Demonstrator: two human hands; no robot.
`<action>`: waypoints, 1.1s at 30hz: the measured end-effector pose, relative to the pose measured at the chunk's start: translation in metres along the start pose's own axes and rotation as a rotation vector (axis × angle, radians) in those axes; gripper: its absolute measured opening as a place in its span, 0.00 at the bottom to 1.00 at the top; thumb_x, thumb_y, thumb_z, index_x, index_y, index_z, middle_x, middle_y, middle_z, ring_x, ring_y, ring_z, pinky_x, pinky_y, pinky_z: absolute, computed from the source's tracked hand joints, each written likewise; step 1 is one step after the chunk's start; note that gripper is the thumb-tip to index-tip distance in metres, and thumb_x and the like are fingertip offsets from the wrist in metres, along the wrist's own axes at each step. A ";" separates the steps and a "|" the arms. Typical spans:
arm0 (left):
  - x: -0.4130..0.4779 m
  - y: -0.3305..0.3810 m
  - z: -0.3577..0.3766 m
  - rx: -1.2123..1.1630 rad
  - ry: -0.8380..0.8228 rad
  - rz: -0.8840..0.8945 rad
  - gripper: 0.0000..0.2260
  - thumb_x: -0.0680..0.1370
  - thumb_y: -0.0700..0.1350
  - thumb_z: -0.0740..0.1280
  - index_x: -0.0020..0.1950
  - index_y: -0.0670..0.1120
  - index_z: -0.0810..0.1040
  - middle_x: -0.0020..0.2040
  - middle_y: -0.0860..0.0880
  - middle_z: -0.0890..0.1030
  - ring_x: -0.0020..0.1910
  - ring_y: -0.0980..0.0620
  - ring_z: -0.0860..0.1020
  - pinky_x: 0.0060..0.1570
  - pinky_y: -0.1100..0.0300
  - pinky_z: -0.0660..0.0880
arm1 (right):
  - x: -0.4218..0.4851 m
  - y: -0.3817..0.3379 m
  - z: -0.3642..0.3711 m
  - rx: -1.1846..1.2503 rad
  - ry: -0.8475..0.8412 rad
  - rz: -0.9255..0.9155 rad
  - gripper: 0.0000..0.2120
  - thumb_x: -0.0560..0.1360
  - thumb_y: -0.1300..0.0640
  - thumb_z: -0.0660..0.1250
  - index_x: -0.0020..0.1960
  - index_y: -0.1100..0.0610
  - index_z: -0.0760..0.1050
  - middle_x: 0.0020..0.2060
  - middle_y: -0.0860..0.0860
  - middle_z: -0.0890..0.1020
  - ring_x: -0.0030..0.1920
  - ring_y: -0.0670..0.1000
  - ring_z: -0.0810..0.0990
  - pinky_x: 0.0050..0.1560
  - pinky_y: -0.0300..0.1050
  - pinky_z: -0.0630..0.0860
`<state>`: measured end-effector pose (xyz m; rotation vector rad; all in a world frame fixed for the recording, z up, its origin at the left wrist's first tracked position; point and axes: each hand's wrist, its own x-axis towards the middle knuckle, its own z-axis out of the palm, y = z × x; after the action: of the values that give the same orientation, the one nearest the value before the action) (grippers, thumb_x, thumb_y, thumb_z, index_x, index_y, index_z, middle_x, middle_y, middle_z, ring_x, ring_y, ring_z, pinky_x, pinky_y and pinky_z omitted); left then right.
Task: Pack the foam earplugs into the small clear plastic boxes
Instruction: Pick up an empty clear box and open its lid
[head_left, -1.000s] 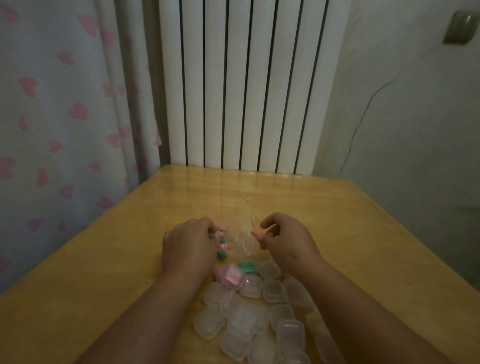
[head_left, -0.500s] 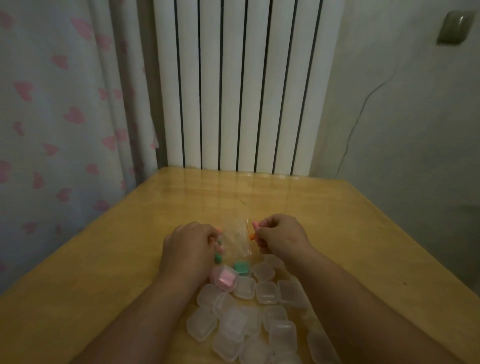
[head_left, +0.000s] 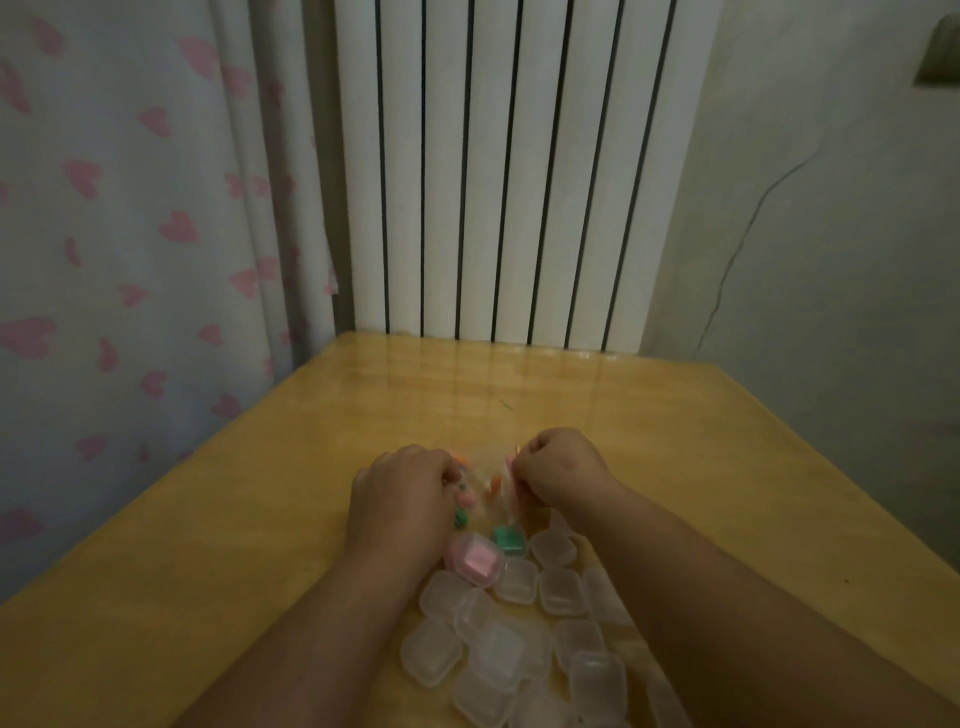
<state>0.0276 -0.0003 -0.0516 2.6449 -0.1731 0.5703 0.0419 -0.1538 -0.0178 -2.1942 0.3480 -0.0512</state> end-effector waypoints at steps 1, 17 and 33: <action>0.000 0.000 0.000 0.007 -0.004 0.004 0.08 0.77 0.49 0.66 0.54 0.56 0.81 0.53 0.53 0.80 0.56 0.49 0.77 0.55 0.54 0.72 | -0.001 0.000 -0.001 -0.040 0.002 -0.012 0.07 0.73 0.59 0.68 0.36 0.57 0.77 0.38 0.57 0.84 0.45 0.59 0.84 0.51 0.55 0.81; -0.002 0.012 -0.012 -0.205 0.093 0.065 0.12 0.74 0.43 0.67 0.55 0.54 0.82 0.53 0.54 0.80 0.55 0.51 0.76 0.55 0.55 0.73 | -0.041 0.010 -0.033 0.592 -0.005 -0.044 0.04 0.76 0.68 0.66 0.49 0.64 0.78 0.39 0.59 0.85 0.38 0.49 0.83 0.40 0.42 0.82; -0.017 0.034 -0.023 -0.948 -0.167 -0.070 0.06 0.69 0.43 0.77 0.41 0.45 0.81 0.31 0.54 0.79 0.33 0.55 0.76 0.36 0.59 0.75 | -0.074 0.029 -0.035 0.564 0.045 -0.171 0.07 0.75 0.62 0.67 0.49 0.52 0.80 0.39 0.53 0.81 0.34 0.46 0.75 0.34 0.42 0.74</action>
<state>-0.0028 -0.0209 -0.0268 1.7559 -0.3070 0.1597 -0.0410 -0.1782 -0.0130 -1.6591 0.1442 -0.2616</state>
